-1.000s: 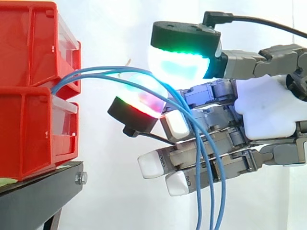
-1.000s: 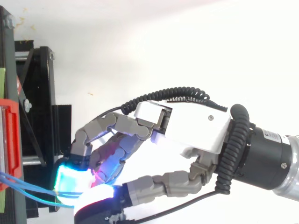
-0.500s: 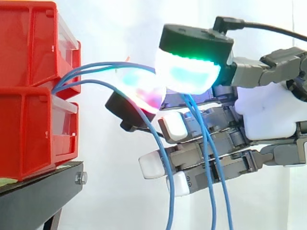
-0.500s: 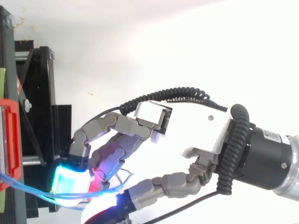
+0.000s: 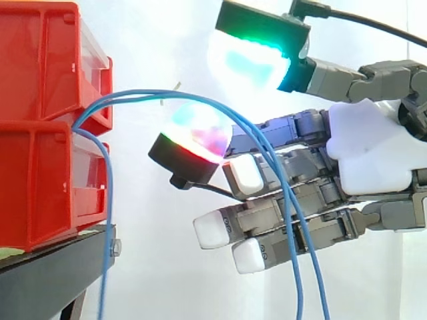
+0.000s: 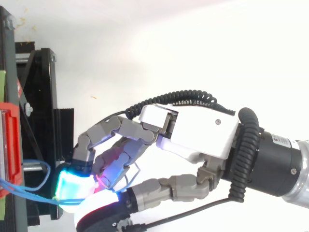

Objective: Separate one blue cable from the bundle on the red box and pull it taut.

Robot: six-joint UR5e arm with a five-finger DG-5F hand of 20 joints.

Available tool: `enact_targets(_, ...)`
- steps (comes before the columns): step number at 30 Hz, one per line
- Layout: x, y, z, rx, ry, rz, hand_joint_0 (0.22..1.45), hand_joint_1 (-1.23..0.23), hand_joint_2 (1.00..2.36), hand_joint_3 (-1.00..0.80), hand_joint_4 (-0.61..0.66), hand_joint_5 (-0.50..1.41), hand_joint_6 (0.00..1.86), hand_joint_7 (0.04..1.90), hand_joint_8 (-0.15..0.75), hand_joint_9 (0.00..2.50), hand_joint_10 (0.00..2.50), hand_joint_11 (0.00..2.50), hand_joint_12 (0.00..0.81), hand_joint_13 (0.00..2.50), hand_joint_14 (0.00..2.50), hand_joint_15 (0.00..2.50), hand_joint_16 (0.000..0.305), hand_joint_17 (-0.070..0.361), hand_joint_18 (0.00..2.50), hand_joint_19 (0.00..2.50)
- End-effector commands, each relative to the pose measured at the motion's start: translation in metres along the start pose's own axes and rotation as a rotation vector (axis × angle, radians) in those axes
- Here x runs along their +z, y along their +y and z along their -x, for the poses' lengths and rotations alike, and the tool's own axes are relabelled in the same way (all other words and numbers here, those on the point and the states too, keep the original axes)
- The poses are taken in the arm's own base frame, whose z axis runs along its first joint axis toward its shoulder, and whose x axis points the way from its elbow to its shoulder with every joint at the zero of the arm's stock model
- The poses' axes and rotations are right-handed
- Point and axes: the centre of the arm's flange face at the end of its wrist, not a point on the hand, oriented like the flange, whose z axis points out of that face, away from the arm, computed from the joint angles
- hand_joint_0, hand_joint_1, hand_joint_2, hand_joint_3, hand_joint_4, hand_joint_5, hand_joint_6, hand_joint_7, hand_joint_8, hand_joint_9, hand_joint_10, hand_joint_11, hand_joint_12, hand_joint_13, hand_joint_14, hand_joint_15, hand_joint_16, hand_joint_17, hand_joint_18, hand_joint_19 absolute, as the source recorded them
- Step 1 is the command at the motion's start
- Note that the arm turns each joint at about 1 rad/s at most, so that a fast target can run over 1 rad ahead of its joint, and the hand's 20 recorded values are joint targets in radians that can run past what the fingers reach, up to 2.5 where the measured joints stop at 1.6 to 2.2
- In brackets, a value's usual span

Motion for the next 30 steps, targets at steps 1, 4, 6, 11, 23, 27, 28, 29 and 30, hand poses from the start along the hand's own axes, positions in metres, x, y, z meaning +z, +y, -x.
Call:
enact_targets(1, 0.0001, 0.0006, -0.0001, 0.001, 0.000, 0.001, 0.57, -0.73, 1.01, -0.29, 0.05, -0.08, 0.89, 0.90, 0.257, 1.13, 0.02, 0.53, 0.335, 0.75, 0.02, 0.46, 0.043, 0.098, 0.56, 0.61)
enact_targets(4, 0.0002, -0.0012, -0.0001, -0.001, 0.000, -0.001, 0.57, -0.75, 1.02, -0.21, 0.04, -0.08, 0.89, 0.91, 0.263, 1.14, 0.02, 0.52, 0.345, 0.76, 0.02, 0.46, 0.045, 0.102, 0.58, 0.60)
enact_targets(6, -0.0004, -0.0001, -0.0011, 0.000, 0.001, 0.000, 0.58, -0.77, 1.01, -0.18, 0.04, -0.08, 0.90, 0.86, 0.286, 1.13, 0.02, 0.50, 0.363, 0.77, 0.02, 0.44, 0.050, 0.113, 0.61, 0.58)
enact_targets(11, -0.0001, 0.0004, -0.0002, -0.001, 0.003, -0.002, 0.62, -0.82, 1.01, -0.22, 0.02, -0.11, 0.92, 0.79, 0.260, 1.05, 0.02, 0.52, 0.341, 0.74, 0.02, 0.45, 0.046, 0.104, 0.57, 0.59)
enact_targets(23, -0.0007, 0.0001, -0.0009, -0.003, 0.001, -0.004, 0.70, -0.87, 1.01, -0.38, -0.11, -0.13, 0.94, 0.76, 0.234, 1.00, 0.02, 0.53, 0.324, 0.72, 0.02, 0.45, 0.042, 0.095, 0.58, 0.56)
enact_targets(27, -0.0011, 0.0001, -0.0020, -0.003, 0.003, -0.004, 0.68, -0.85, 1.01, -0.40, -0.07, -0.13, 0.94, 0.74, 0.231, 1.00, 0.02, 0.53, 0.322, 0.73, 0.02, 0.45, 0.042, 0.095, 0.58, 0.56)
enact_targets(28, -0.0014, -0.0001, -0.0018, -0.005, 0.003, -0.007, 0.68, -0.85, 1.01, -0.40, -0.04, -0.12, 0.94, 0.76, 0.234, 1.01, 0.02, 0.53, 0.323, 0.73, 0.02, 0.45, 0.042, 0.095, 0.58, 0.57)
enact_targets(29, -0.0014, -0.0001, -0.0018, -0.005, 0.003, -0.007, 0.67, -0.84, 1.01, -0.41, -0.03, -0.12, 0.94, 0.75, 0.234, 1.01, 0.02, 0.52, 0.322, 0.73, 0.02, 0.45, 0.042, 0.095, 0.58, 0.57)
enact_targets(30, -0.0016, -0.0009, -0.0016, -0.005, 0.003, -0.008, 0.64, -0.81, 1.01, -0.41, 0.00, -0.11, 0.93, 0.78, 0.238, 1.03, 0.02, 0.53, 0.323, 0.73, 0.02, 0.45, 0.042, 0.095, 0.58, 0.58)
